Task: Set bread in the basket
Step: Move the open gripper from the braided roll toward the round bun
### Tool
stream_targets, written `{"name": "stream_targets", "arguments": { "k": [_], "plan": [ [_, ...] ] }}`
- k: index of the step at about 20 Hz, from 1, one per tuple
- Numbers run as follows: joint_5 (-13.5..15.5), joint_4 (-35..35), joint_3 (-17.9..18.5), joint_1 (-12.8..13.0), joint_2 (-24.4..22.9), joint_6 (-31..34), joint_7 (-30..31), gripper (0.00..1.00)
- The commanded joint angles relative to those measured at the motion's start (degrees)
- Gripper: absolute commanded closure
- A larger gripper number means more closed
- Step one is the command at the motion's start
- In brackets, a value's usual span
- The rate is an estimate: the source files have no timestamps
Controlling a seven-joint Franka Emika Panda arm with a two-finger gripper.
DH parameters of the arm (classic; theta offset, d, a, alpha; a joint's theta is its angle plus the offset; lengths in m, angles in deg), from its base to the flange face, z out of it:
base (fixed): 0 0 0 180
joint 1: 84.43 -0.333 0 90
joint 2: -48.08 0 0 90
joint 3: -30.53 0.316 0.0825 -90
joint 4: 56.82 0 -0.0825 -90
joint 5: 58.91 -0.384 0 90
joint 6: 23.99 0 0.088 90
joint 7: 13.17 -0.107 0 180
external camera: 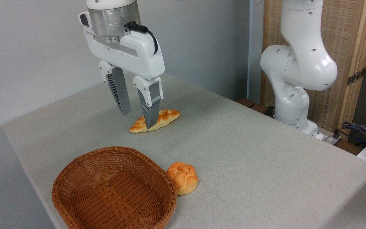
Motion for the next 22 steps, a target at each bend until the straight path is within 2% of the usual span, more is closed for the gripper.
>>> {"name": "stream_targets", "arguments": {
  "k": [1, 11, 12, 14, 17, 22],
  "plan": [
    [-0.1, 0.2, 1.5, 0.1, -0.7, 0.9, -2.8, 0.00],
    [-0.1, 1.3, 2.3, 0.1, -1.7, 0.6, -4.4, 0.00],
    [-0.1, 2.9, 2.4, 0.1, -3.1, -0.1, -4.9, 0.00],
    [-0.1, 10.3, 2.6, 0.1, -8.3, -3.9, -4.9, 0.00],
    [-0.5, 19.2, 3.2, 0.2, -14.5, -5.0, -4.9, 0.00],
    [-1.0, 27.4, 5.2, 0.4, -18.8, -7.4, -5.5, 0.00]
  ]
}}
